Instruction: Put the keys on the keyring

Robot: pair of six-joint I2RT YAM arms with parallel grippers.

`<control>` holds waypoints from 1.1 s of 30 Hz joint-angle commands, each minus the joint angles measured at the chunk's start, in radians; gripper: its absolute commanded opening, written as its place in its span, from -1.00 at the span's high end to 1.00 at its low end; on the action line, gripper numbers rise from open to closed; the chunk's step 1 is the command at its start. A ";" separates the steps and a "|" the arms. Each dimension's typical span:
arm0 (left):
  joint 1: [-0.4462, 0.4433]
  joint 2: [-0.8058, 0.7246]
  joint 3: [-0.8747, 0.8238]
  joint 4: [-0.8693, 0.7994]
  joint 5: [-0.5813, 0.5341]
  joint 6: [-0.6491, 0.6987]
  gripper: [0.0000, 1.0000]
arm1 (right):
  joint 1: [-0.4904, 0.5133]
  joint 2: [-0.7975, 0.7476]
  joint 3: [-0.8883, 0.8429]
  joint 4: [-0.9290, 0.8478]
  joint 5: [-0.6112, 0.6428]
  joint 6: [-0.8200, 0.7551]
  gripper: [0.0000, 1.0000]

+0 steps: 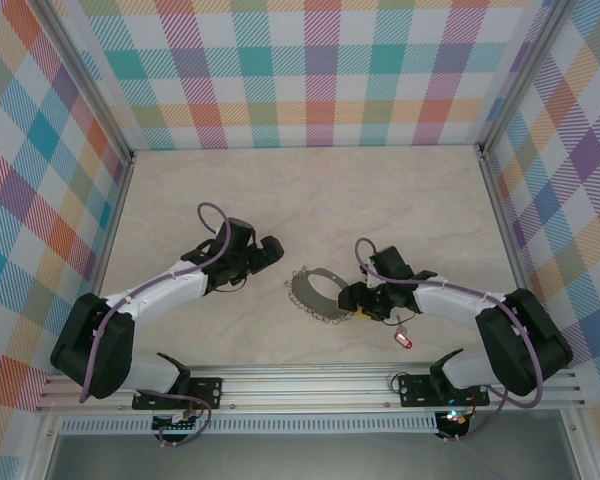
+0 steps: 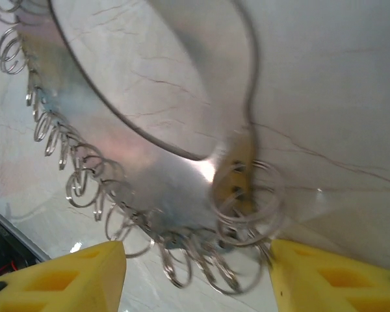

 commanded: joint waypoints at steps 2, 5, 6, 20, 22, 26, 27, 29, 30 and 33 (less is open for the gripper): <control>-0.011 0.013 0.002 0.015 0.013 -0.013 -1.00 | 0.073 0.052 0.054 0.061 -0.007 0.041 -0.20; -0.011 0.019 0.018 0.003 0.012 -0.013 -1.00 | 0.115 0.097 0.090 0.096 -0.023 0.069 -0.18; -0.011 0.021 0.023 -0.001 0.012 -0.013 -1.00 | 0.130 0.115 0.107 0.104 -0.026 0.075 -0.17; 0.041 0.050 0.084 -0.069 -0.032 0.001 -1.00 | 0.196 0.190 0.316 0.106 -0.088 0.023 -0.28; 0.050 0.058 0.076 -0.073 -0.037 -0.004 -1.00 | 0.171 0.171 0.310 0.079 -0.064 0.004 -0.34; 0.073 0.092 0.066 -0.066 -0.057 -0.003 -1.00 | 0.112 0.193 0.322 0.051 -0.066 -0.029 -0.37; 0.081 0.101 0.065 -0.065 -0.063 -0.002 -1.00 | 0.102 0.194 0.323 0.044 -0.064 -0.034 -0.37; 0.101 0.130 0.064 -0.055 -0.059 0.004 -1.00 | 0.080 0.190 0.327 0.033 -0.059 -0.047 -0.41; 0.109 0.146 0.064 -0.044 -0.055 0.009 -1.00 | 0.072 0.187 0.331 0.023 -0.053 -0.057 -0.43; 0.122 0.201 0.073 -0.013 -0.035 0.042 -1.00 | 0.056 0.173 0.344 -0.026 -0.006 -0.087 -0.50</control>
